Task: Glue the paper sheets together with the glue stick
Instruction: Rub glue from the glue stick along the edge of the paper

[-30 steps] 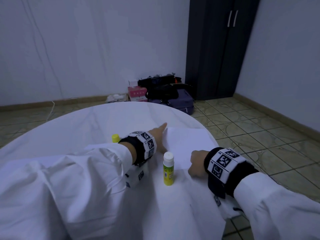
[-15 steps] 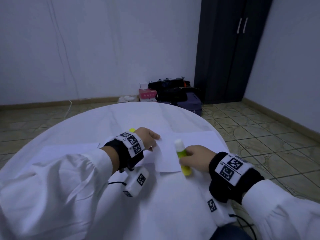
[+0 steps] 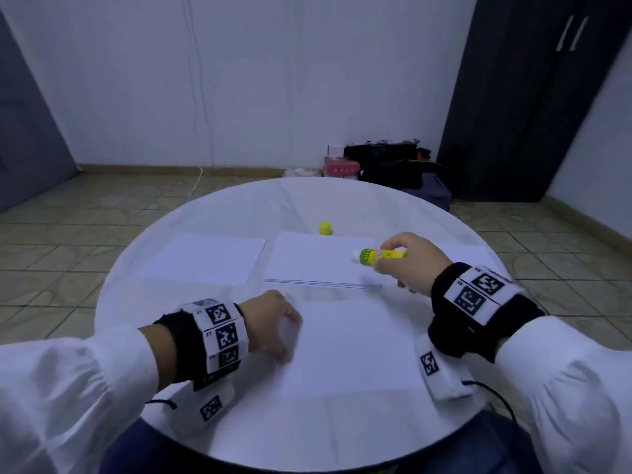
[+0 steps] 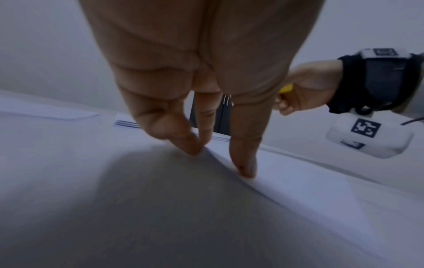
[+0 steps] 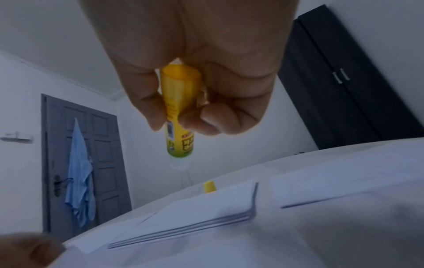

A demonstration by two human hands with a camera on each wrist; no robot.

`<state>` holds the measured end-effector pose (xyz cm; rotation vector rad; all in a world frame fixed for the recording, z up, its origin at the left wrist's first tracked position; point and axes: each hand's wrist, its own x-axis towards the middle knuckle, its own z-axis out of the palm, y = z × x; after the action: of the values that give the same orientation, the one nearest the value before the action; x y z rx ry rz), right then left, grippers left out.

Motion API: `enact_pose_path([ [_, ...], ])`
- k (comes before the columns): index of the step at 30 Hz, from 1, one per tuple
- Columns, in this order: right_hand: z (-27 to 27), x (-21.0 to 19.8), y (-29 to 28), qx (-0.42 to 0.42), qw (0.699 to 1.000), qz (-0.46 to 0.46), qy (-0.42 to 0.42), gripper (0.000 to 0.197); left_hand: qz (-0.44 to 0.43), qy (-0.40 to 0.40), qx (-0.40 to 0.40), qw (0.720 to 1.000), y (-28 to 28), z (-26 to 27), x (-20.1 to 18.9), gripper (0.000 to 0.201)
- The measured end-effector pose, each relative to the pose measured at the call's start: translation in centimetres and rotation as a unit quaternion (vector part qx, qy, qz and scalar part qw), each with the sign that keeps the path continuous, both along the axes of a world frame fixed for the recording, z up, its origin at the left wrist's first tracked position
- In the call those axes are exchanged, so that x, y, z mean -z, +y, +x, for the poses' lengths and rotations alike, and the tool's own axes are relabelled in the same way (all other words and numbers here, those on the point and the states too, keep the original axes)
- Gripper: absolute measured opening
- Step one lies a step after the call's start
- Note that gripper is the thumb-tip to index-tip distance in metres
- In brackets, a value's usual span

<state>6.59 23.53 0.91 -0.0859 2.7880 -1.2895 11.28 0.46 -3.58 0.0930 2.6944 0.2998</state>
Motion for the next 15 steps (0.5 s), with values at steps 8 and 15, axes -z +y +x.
enact_pose_path([
  [8,0.0,0.7,-7.0,-0.081,0.989,0.124,0.029,0.032,-0.135,0.031,0.126,0.982,-0.8,1.3,0.1,0.048],
  [15,-0.4,2.5,-12.0,-0.113,0.977,0.181,0.013,0.037,-0.154,0.024,0.162,0.974,-2.0,1.5,1.0,0.061],
])
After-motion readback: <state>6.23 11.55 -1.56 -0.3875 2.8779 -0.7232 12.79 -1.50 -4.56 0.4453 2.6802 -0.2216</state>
